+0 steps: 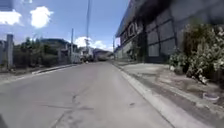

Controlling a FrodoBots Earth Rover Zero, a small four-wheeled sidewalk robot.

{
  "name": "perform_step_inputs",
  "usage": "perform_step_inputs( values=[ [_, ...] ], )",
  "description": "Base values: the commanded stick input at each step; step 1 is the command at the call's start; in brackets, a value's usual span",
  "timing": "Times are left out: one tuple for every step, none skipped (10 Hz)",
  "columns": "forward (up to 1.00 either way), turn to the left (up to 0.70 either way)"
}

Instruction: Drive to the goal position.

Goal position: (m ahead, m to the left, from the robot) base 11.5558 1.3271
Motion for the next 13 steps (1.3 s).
perform_step_inputs(
  values=[
    [0.85,0.0],
    [0.85,0.0],
    [0.85,0.0],
    [0.85,0.03],
    [0.85,0.05],
    [0.85,0.0],
    [0.85,0.0],
    [0.85,-0.02],
    [0.85,-0.17],
    [0.85,-0.34],
    [0.85,-0.34],
    [0.85,-0.22],
    [0.85,-0.05]
  ],
)
